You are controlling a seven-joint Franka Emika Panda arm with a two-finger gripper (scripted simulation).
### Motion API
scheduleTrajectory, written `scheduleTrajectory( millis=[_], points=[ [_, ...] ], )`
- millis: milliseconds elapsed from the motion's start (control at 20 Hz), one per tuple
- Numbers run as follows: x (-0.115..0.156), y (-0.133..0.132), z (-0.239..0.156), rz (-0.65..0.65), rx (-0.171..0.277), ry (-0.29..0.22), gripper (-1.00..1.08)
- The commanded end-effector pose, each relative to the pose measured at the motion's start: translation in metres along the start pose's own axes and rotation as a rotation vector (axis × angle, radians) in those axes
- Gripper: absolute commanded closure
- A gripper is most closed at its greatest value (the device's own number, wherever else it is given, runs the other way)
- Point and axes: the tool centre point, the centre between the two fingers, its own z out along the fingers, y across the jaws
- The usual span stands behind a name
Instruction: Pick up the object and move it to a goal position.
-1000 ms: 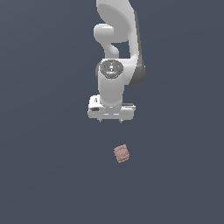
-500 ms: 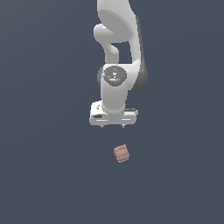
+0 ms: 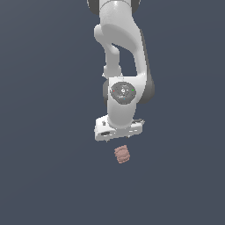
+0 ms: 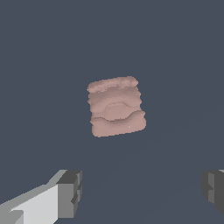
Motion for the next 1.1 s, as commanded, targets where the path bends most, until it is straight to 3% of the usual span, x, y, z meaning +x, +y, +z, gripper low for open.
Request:
scheduleTrajectory(
  millis=[0, 500, 1050],
  points=[
    [0.014, -0.004, 0.006, -0.041, 0.001, 0.005, -0.92],
    [0.046, -0.013, 0.022, -0.142, 0.007, 0.018, -0.92],
    [0.051, -0.015, 0.030, -0.159, 0.008, 0.020, -0.92]
  ],
)
